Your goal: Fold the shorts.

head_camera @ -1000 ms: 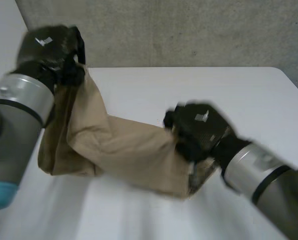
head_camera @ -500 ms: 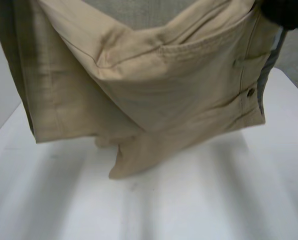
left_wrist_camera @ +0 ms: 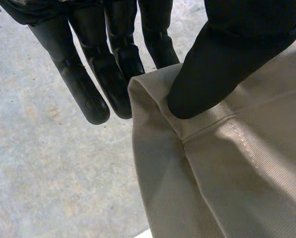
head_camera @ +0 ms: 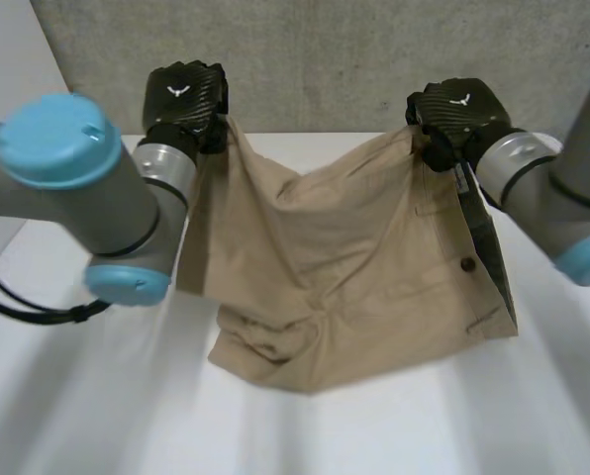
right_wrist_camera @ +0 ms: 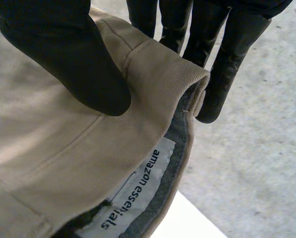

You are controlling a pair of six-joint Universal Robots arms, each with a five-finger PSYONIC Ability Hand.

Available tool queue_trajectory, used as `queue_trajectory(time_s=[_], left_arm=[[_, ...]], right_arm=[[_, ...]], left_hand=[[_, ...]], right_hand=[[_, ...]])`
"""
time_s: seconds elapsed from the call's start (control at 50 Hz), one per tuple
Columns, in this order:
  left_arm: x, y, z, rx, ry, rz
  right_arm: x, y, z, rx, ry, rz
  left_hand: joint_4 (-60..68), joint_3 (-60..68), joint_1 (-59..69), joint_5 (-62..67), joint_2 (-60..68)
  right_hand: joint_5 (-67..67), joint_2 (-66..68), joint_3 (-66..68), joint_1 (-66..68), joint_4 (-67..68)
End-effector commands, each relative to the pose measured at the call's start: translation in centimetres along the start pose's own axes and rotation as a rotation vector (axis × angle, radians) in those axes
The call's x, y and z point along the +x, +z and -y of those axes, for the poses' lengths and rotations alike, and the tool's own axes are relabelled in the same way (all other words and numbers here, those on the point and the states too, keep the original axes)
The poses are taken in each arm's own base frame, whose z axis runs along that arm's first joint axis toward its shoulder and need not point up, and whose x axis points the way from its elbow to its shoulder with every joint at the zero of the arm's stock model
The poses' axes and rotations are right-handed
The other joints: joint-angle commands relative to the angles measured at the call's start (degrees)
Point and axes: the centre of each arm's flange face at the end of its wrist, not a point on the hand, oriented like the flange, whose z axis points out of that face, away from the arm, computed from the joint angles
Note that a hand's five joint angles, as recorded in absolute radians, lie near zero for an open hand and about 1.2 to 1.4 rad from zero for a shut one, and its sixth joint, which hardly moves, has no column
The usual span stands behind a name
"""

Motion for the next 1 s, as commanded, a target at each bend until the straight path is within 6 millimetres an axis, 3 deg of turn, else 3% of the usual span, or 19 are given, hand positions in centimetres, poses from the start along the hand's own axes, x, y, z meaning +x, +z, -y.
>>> queue_trajectory(time_s=[0.02,0.08,0.1,0.12,0.16,0.22,0.28,0.36,0.42,0.54,0.6,0.62,0.7,0.74,0.76,0.82,0.84,1.0], left_arm=[[-0.7,4.8,-3.4,0.184,0.06,0.06],[-1.0,5.5,-3.8,0.251,0.06,0.054],[-0.6,5.8,-3.6,0.302,0.061,0.024],[-0.4,5.8,-3.5,0.326,0.063,0.006],[-0.1,5.9,-3.4,0.357,0.068,-0.029],[0.6,5.2,-3.9,0.346,0.077,-0.088],[0.6,4.4,-3.5,0.335,0.082,-0.105],[0.3,3.5,-2.3,0.334,0.082,-0.105],[-0.2,2.1,-1.2,0.315,0.086,-0.094],[-0.6,-0.5,-0.4,0.24,0.088,-0.102],[-0.6,-3.3,-1.2,0.118,0.086,-0.123],[-0.4,-4.6,-1.6,0.06,0.085,-0.14],[-0.2,-7.9,-2.3,-0.084,0.084,-0.173],[-0.1,-8.5,-2.5,-0.116,0.083,-0.181],[0.3,-10.4,-3.0,-0.212,0.084,-0.199],[0.7,-11.7,-3.6,-0.276,0.084,-0.213],[1.2,-13.0,-4.1,-0.351,0.082,-0.22],[0.9,-14.5,-6.0,-0.495,0.014,-0.14]], right_arm=[[0.2,5.1,-4.2,0.156,-0.142,-0.157],[-0.3,6.5,-4.6,0.248,-0.219,-0.203],[-0.3,7.0,-4.5,0.292,-0.258,-0.216],[-0.3,7.0,-4.5,0.292,-0.258,-0.216],[-0.2,7.4,-4.5,0.31,-0.306,-0.24],[-1.2,7.3,-5.2,0.266,-0.322,-0.225],[-2.2,6.8,-5.7,0.221,-0.313,-0.197],[-2.3,5.1,-3.8,0.183,-0.301,-0.172],[-1.8,2.6,-1.8,0.149,-0.296,-0.161],[-2.1,-1.8,-0.8,0.028,-0.271,-0.104],[-2.3,-2.8,-0.9,-0.014,-0.259,-0.083],[-2.0,-4.1,-1.5,-0.082,-0.241,-0.071],[-0.1,-5.9,-3.3,-0.211,-0.208,-0.08],[0.1,-6.2,-3.7,-0.233,-0.201,-0.07],[0.1,-7.1,-4.7,-0.287,-0.176,-0.026],[0.4,-7.9,-6.2,-0.341,-0.135,0.028],[0.7,-8.0,-6.6,-0.352,-0.127,0.033],[1.5,-8.8,-8.8,-0.39,-0.076,0.074]], left_hand=[[11.24,11.72,15.2,14.56,11.45],[11.24,11.72,15.2,14.56,11.45],[11.24,11.72,15.2,14.56,11.45],[1.61,2.09,5.57,4.93,1.82],[-46.33,-45.85,-42.37,-43.01,-46.12],[-58.76,-58.28,-54.8,-55.44,-58.55],[-58.76,-58.28,-54.8,-55.44,-58.55],[-58.76,-58.28,-54.8,-55.44,-58.55],[-58.76,-58.28,-54.8,-55.44,-58.55],[-58.76,-58.28,-54.8,-55.44,-58.55],[-58.21,-57.73,-54.25,-54.89,-58.0],[-57.54,-57.06,-53.58,-54.22,-57.33],[-52.19,-51.7,-48.23,-48.86,-51.97],[-50.49,-50.01,-46.53,-47.16,-50.28],[-46.14,-45.66,-42.18,-42.82,-45.93],[-43.07,-42.59,-39.11,-39.75,-42.86],[-42.24,-41.75,-38.28,-38.91,-42.02],[-43.91,-43.43,-39.95,-40.59,-43.7]], right_hand=[[14.21,12.81,12.31,24.65,11.67],[14.21,12.81,12.31,24.65,11.67],[-5.22,-6.62,-7.11,5.22,-7.75],[-5.41,-6.81,-7.31,5.03,-7.95],[-55.79,-57.19,-57.69,-45.35,-58.33],[-55.79,-57.19,-57.69,-45.35,-58.33],[-55.79,-57.19,-57.69,-45.35,-58.33],[-55.79,-57.19,-57.69,-45.35,-58.33],[-55.79,-57.19,-57.69,-45.35,-58.33],[-55.79,-57.19,-57.69,-45.35,-58.33],[-55.79,-57.19,-57.69,-45.35,-58.33],[-55.79,-57.19,-57.69,-45.35,-58.33],[-55.79,-57.19,-57.69,-45.35,-58.33],[-54.53,-55.93,-56.43,-44.09,-57.07],[-49.87,-51.27,-51.76,-39.43,-52.4],[-43.3,-44.7,-45.2,-32.86,-45.84],[-41.6,-43.0,-43.49,-31.16,-44.13],[-37.04,-38.44,-38.93,-26.6,-39.57]])
